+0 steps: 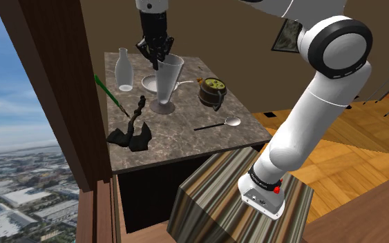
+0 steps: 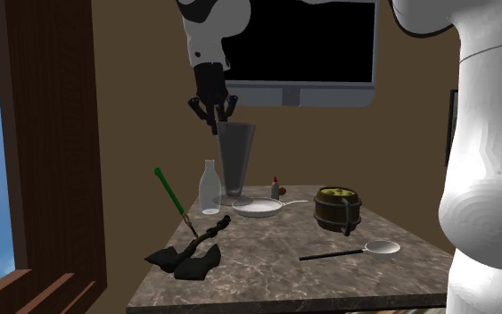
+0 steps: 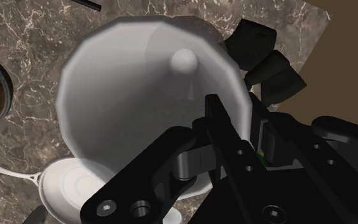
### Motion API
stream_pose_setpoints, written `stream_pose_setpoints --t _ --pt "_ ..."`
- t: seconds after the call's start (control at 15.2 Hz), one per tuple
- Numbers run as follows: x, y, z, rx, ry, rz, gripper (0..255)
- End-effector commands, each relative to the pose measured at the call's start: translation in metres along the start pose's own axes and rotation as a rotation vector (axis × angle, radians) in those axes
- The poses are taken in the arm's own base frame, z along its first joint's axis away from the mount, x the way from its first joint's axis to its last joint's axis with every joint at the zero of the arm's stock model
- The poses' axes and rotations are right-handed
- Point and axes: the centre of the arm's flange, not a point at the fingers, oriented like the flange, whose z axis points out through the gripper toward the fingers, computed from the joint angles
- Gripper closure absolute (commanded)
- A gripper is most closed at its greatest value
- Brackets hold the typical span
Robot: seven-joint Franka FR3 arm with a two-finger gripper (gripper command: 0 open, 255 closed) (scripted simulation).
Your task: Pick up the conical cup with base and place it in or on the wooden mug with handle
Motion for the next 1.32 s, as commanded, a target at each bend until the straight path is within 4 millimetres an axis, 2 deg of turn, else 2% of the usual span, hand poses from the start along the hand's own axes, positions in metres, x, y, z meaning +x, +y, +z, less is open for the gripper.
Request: stream_pose_setpoints --t 0.0,0.33,1.25 --pt "-0.001 0.002 -0.010 0.000 0.000 0.000 255" --pt "-0.002 0.006 -0.036 0.000 0.000 0.000 255" --pt "0.015 0.190 -0.047 0.000 0.000 0.000 255"
